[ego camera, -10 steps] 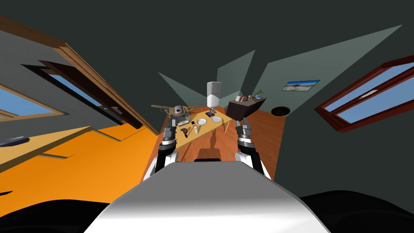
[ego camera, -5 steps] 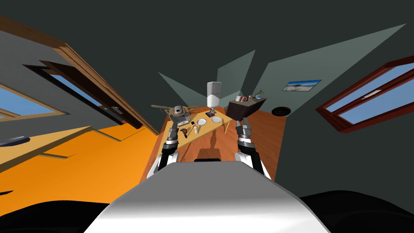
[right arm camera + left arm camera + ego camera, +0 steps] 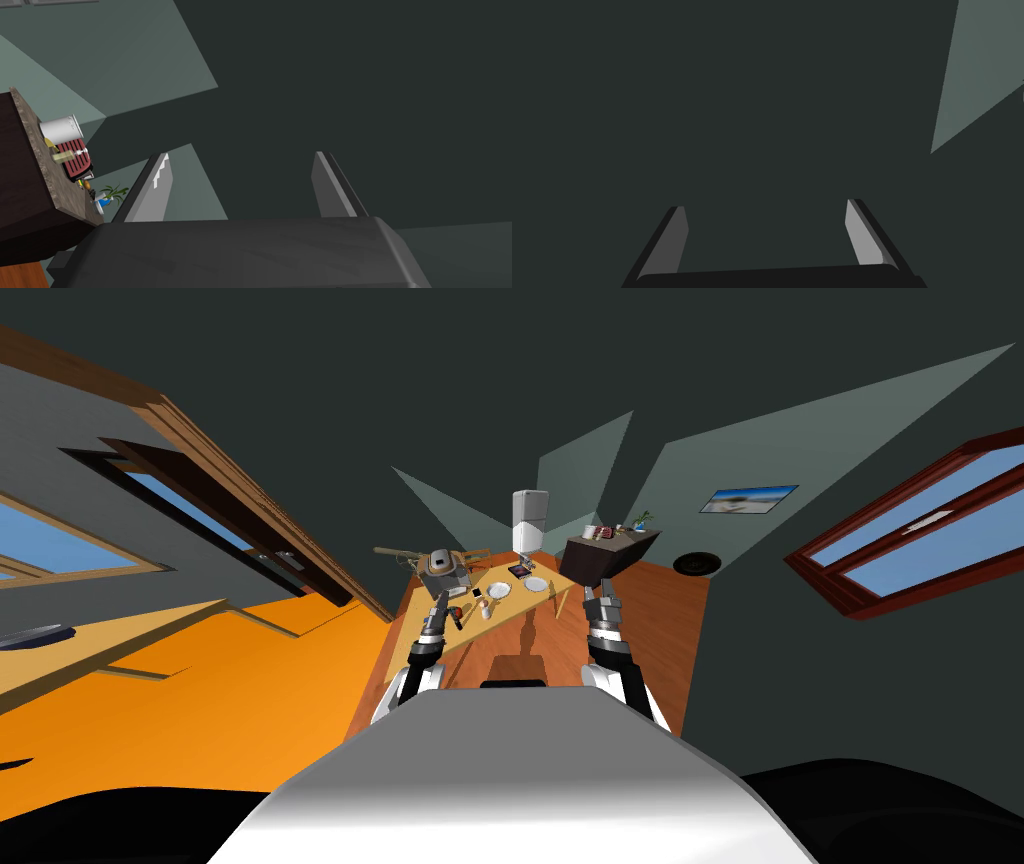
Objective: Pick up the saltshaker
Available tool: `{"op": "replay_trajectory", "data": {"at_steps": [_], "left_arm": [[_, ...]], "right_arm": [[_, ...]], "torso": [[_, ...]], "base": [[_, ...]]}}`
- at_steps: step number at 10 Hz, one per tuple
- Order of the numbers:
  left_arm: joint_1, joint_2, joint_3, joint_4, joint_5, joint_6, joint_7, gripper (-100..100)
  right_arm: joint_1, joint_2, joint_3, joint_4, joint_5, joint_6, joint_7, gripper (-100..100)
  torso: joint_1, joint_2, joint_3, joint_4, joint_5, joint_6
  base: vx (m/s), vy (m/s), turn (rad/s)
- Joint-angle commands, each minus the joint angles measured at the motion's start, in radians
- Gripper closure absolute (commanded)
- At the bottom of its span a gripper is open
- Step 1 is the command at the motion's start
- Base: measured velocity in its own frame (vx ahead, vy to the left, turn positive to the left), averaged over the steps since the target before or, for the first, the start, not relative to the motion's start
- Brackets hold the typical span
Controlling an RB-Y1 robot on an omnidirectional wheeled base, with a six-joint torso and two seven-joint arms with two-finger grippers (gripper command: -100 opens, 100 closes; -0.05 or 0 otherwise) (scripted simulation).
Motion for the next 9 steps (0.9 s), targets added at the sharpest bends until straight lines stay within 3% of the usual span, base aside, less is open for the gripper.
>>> {"op": "replay_trajectory", "data": {"at_steps": [1,6,9], "left_arm": [[-0.007,0.007,0.003,0.050,-0.014,-0.011,-0.027,-100],[-0.034,0.020,0.010,0.167,-0.041,-0.023,-0.074,-100],[-0.064,0.034,0.019,0.254,-0.070,-0.036,-0.124,-100]], "right_arm": [[0.000,0.000,0.000,0.000,0.000,0.000,0.000,0],[0.000,0.000,0.000,0.000,0.000,0.000,0.000,0],[0.000,0.000,0.000,0.000,0.000,0.000,0.000,0]], "torso": [[0.000,0.000,0.000,0.000,0.000,0.000],[0.000,0.000,0.000,0.000,0.000,0.000],[0.000,0.000,0.000,0.000,0.000,0.000]], "base": [[0.027,-0.010,0.009],[0.020,-0.009,0.005],[0.024,-0.013,0.005]]}}
